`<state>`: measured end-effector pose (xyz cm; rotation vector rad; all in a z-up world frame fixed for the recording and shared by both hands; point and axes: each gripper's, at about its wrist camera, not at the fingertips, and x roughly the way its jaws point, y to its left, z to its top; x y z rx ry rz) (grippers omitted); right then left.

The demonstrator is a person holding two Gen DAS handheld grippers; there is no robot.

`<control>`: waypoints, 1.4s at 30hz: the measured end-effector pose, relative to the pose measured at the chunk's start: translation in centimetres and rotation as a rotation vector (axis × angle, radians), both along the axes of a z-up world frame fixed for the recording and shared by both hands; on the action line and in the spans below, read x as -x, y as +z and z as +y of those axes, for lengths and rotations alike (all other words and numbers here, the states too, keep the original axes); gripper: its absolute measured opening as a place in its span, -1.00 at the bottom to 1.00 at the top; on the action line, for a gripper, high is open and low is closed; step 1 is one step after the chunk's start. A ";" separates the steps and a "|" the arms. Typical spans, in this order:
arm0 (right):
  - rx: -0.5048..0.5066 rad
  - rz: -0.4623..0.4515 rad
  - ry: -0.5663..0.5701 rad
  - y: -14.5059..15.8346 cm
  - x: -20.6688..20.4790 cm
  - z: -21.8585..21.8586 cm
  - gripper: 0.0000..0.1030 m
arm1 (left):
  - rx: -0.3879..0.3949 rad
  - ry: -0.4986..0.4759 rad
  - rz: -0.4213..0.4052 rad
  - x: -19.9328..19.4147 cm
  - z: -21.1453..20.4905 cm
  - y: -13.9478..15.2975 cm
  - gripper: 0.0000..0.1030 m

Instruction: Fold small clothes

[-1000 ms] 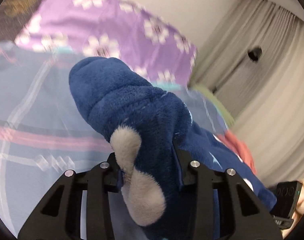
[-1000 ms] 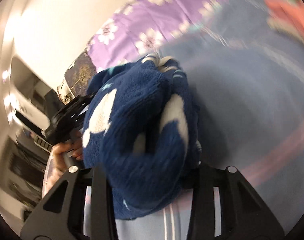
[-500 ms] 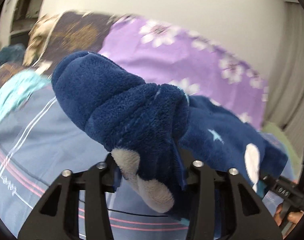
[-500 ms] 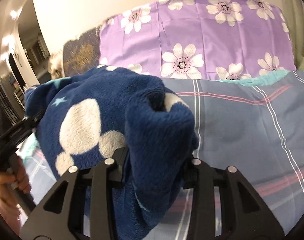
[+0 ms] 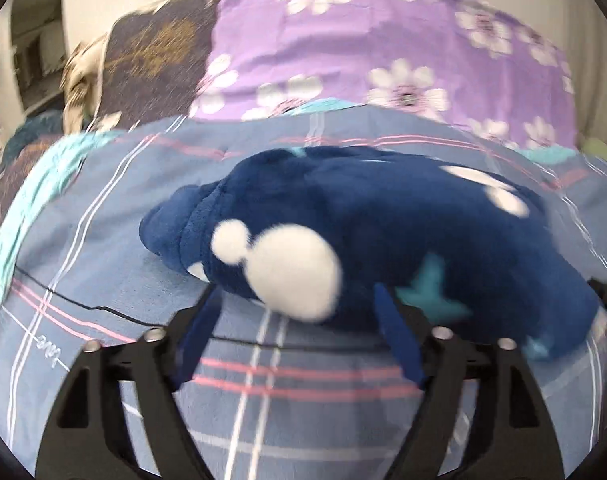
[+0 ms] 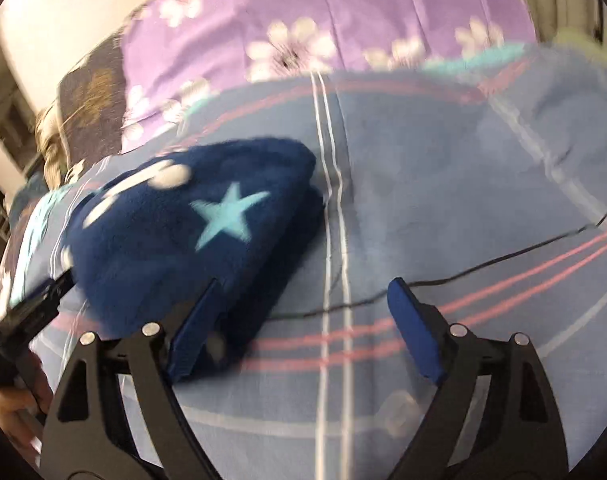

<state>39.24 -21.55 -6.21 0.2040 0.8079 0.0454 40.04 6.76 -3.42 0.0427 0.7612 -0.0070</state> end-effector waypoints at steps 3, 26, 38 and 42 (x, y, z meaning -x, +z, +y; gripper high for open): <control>0.037 -0.064 0.069 1.6 6.0 0.6 0.73 | 0.004 -0.077 -0.069 4.6 -1.7 1.3 0.79; 0.258 -0.254 0.026 7.0 34.8 2.7 0.96 | 0.048 -0.218 -0.236 34.7 -6.1 7.2 0.97; 0.218 -0.243 -0.020 6.5 37.7 2.5 0.96 | 0.065 -0.259 -0.260 39.2 -6.5 6.8 0.97; 0.216 -0.252 -0.014 6.7 38.2 2.7 0.96 | 0.049 -0.257 -0.260 40.0 -6.9 6.7 0.97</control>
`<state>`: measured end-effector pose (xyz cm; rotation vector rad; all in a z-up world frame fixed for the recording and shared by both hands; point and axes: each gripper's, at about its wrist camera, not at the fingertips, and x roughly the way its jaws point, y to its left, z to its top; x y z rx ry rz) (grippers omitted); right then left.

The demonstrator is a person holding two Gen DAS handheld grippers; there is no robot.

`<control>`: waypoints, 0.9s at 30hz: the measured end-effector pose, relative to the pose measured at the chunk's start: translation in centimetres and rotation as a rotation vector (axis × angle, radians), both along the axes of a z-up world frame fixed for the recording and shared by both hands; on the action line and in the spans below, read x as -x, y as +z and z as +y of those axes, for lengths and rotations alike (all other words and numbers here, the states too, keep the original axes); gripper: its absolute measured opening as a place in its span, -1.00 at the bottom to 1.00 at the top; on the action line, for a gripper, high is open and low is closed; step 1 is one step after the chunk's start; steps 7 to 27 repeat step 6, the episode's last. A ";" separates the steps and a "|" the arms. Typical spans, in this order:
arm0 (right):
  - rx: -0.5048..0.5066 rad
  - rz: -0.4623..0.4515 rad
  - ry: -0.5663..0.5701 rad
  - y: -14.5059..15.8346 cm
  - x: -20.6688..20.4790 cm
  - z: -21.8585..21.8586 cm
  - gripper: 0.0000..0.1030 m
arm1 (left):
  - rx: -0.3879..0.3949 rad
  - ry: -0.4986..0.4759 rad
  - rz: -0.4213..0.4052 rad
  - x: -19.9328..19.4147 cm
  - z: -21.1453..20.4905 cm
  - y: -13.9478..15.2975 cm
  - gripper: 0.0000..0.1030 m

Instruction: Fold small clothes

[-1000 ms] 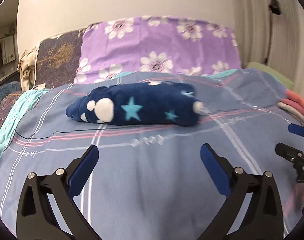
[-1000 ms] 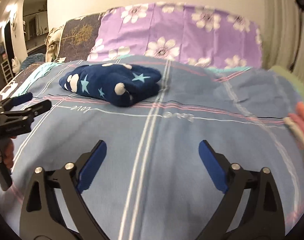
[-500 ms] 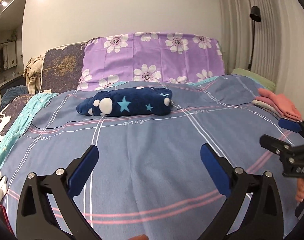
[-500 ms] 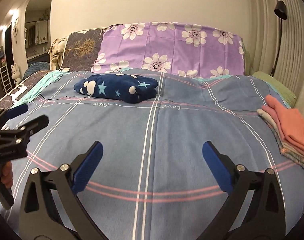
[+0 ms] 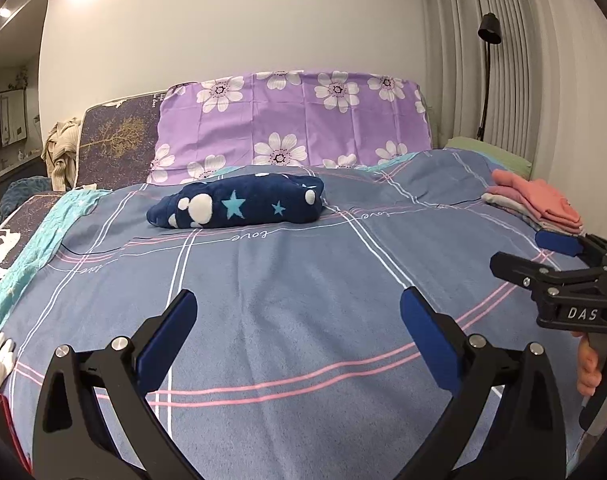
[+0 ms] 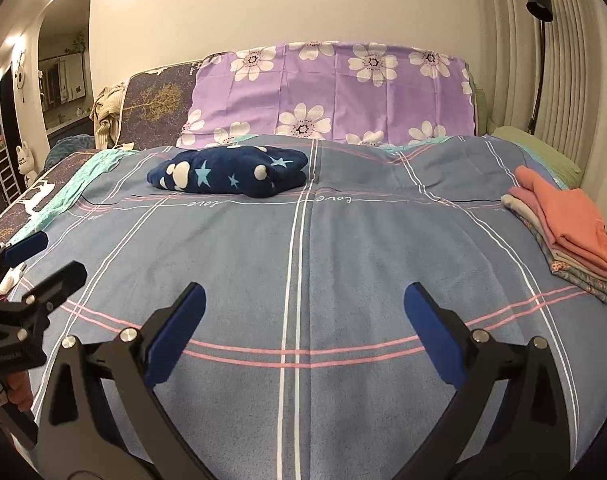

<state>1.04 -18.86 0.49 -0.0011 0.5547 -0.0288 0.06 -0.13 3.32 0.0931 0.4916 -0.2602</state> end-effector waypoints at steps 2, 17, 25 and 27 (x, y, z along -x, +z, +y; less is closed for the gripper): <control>-0.002 -0.002 0.005 0.0 0.2 0.2 0.96 | 0.000 -0.006 0.005 0.3 -0.1 -0.2 0.97; -0.004 -0.001 0.011 0.1 0.6 0.3 0.96 | 0.015 -0.004 0.026 0.5 0.2 -0.5 0.97; -0.004 -0.001 0.011 0.1 0.6 0.3 0.96 | 0.015 -0.004 0.026 0.5 0.2 -0.5 0.97; -0.004 -0.001 0.011 0.1 0.6 0.3 0.96 | 0.015 -0.004 0.026 0.5 0.2 -0.5 0.97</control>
